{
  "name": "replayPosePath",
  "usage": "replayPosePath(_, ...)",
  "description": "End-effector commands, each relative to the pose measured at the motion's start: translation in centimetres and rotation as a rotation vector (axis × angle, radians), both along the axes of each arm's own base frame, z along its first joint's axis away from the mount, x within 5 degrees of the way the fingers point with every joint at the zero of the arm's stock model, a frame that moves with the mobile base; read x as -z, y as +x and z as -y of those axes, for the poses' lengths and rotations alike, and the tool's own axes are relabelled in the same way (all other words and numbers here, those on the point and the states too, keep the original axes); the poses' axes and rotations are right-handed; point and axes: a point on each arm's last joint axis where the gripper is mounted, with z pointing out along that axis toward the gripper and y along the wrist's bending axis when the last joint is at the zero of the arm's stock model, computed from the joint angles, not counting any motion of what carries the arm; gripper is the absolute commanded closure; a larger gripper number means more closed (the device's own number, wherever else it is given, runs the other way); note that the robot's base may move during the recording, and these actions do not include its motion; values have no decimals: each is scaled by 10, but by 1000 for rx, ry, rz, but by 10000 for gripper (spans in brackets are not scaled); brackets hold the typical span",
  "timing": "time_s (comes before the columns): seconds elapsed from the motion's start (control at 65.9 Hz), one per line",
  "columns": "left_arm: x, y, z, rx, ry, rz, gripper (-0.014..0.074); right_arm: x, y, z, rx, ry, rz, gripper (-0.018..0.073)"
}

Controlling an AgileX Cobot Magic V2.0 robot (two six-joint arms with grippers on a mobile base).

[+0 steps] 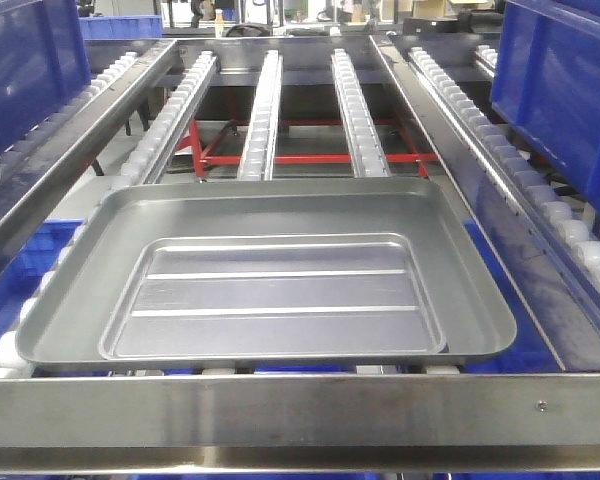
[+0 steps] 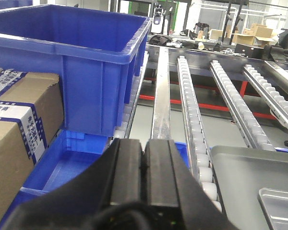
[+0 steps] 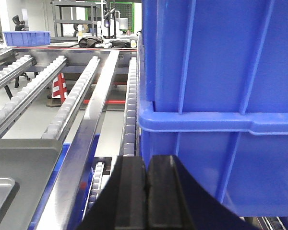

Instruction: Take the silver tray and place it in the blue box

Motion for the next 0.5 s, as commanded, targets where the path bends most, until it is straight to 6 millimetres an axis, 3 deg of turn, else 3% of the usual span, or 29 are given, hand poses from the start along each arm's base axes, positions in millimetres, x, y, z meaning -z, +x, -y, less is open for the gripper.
replayPosePath(0.0,-10,-3,0,-1,3,107,693,-8,-3,0,3,-14,106,510)
replayPosePath(0.182,-10,-3,0,-1,3,107,693,-8,-3,0,3,-14,106,510)
replayPosePath(0.197,-54,-15,0,2,-2,111,693,-52,-13,0,-2,13,-153,510)
replayPosePath(0.349,-88,-23,3,32,-42,-205,693,-99,-6,1,4,18,-316,510)
replayPosePath(0.486,-101,-5,13,155,30,-503,693,-110,28,2,3,6,-552,510)
